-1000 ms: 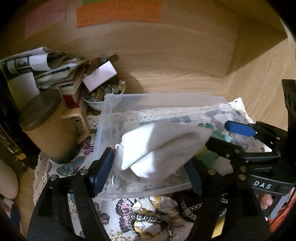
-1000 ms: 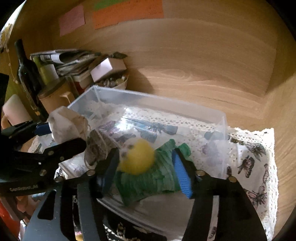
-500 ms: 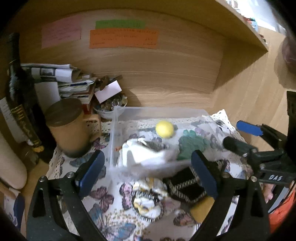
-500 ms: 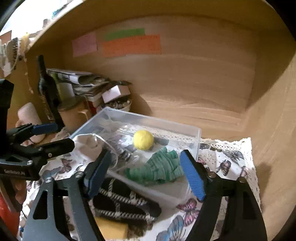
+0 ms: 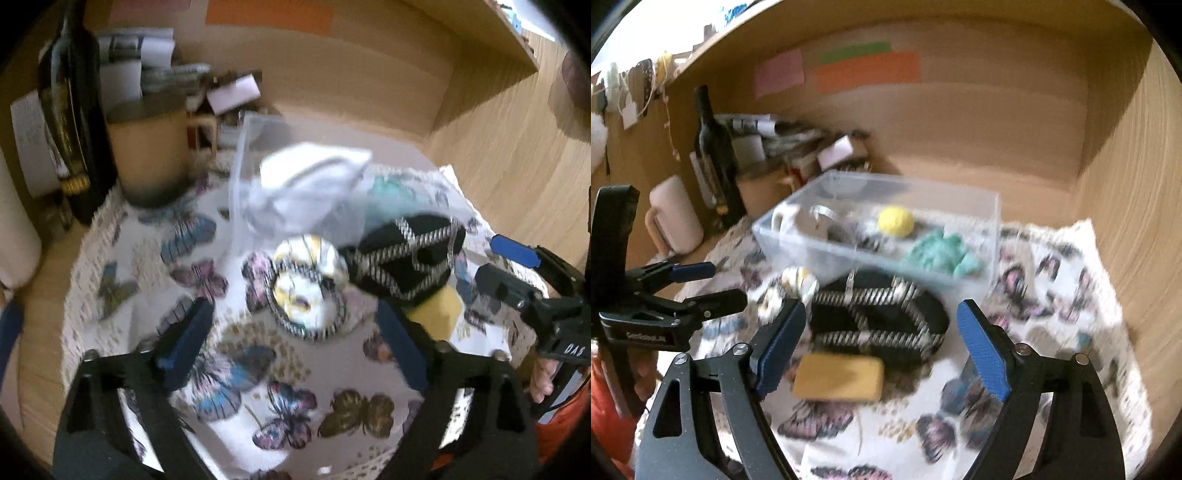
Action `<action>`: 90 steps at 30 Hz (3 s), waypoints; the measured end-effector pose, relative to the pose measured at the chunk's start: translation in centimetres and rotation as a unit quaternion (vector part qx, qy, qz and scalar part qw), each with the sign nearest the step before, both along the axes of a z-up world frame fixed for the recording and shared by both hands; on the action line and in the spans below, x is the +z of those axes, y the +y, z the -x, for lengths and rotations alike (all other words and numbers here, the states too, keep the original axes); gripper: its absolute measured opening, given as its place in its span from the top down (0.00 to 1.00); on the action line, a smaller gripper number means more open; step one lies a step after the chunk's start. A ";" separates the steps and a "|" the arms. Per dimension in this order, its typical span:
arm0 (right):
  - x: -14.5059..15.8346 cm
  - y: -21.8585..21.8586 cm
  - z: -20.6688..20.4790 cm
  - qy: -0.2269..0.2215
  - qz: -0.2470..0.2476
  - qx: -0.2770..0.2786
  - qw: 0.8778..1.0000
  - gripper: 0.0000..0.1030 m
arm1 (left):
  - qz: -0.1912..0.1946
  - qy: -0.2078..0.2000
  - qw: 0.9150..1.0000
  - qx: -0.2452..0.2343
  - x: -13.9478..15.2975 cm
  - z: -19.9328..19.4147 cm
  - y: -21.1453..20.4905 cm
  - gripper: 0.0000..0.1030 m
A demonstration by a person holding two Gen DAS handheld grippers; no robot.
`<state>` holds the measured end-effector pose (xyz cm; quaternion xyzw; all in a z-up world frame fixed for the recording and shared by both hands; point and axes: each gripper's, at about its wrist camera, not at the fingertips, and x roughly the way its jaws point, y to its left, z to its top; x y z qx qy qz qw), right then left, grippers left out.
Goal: Organize soft objects
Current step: 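Grasp the black-and-white striped cord with the left tool while the right tool grasps the yellow sponge, then drop the cord into the box with the left tool while the right tool places the sponge in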
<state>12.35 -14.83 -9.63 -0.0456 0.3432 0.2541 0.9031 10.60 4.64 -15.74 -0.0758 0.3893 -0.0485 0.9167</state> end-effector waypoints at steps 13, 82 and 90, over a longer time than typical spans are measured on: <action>-4.2 1.0 0.9 0.063 0.008 0.019 0.998 0.21 | -0.015 0.012 0.999 -0.035 -2.3 0.3 -2.7 0.63; 3.6 0.2 -6.7 -0.053 -0.051 -0.011 0.997 0.50 | -0.033 -0.111 0.993 -0.033 8.3 -9.0 -1.6 0.95; 1.6 2.6 -10.0 -0.007 -0.015 -0.001 1.000 0.50 | -0.015 -0.050 0.998 -0.047 5.1 -13.3 -2.2 0.95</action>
